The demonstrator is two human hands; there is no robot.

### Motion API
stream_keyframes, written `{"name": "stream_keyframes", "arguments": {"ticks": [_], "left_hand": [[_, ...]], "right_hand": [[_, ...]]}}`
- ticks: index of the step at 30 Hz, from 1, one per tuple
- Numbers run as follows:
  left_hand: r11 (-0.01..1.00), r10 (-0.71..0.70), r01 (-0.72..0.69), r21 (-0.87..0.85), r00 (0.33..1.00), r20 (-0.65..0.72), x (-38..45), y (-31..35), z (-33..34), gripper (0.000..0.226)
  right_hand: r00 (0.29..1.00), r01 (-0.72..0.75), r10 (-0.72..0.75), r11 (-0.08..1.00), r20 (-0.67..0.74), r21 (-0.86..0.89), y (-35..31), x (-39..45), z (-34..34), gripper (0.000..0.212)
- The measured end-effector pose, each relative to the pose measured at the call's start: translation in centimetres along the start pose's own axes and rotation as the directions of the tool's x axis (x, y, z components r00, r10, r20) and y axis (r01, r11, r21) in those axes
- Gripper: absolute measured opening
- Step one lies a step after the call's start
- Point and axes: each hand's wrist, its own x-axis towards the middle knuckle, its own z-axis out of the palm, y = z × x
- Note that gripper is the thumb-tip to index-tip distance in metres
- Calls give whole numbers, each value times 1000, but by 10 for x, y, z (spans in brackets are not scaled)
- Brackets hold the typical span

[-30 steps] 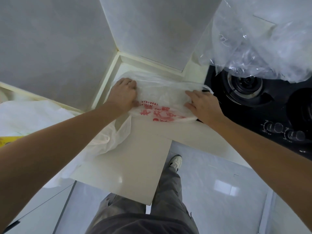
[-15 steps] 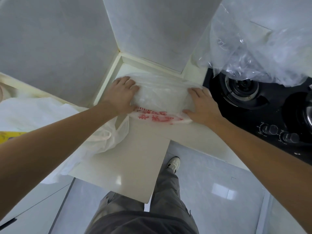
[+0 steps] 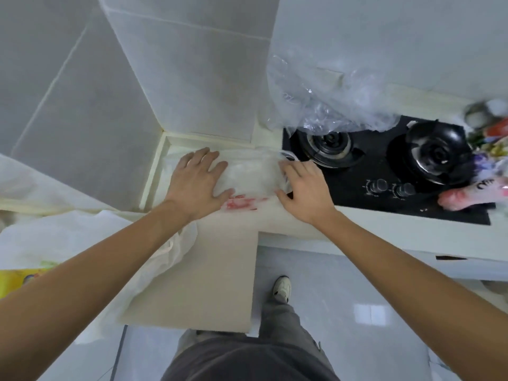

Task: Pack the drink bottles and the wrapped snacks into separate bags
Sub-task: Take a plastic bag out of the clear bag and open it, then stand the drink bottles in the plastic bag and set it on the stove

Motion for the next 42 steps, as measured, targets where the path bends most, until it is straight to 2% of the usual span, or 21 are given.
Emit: {"name": "stream_keyframes", "arguments": {"ticks": [6, 11, 16, 20, 25, 32, 38, 42], "left_hand": [[992, 117, -121, -43, 990, -80, 3, 81, -32, 72], [973, 219, -228, -34, 961, -170, 10, 175, -56, 70], [967, 249, -254, -6, 954, -165, 22, 284, -65, 74], [952, 294, -304, -30, 938, -185, 36, 378, -66, 69], [933, 346, -358, -39, 921, -178, 57, 467, -73, 67], [891, 425, -444, -91, 889, -171, 116, 545, -66, 65], [863, 446, -466, -193, 884, -140, 199, 603, -40, 69], [865, 435, -443, -237, 896, -90, 244, 633, -30, 74]], "right_hand": [[988, -120, 118, 993, -104, -15, 30, -57, -41, 65], [969, -190, 184, 982, -167, -19, 83, -123, -77, 66], [945, -259, 251, 966, -208, -12, 163, -202, -111, 65], [926, -323, 313, 946, -211, -18, 233, -265, -138, 65], [900, -393, 379, 919, -216, -22, 302, -319, -160, 62], [841, -519, 516, 854, -160, 31, 381, -338, -157, 67], [804, -591, 590, 807, -77, 8, 461, -328, -149, 67], [781, -622, 620, 783, -73, -1, 511, -321, -154, 66]]}}
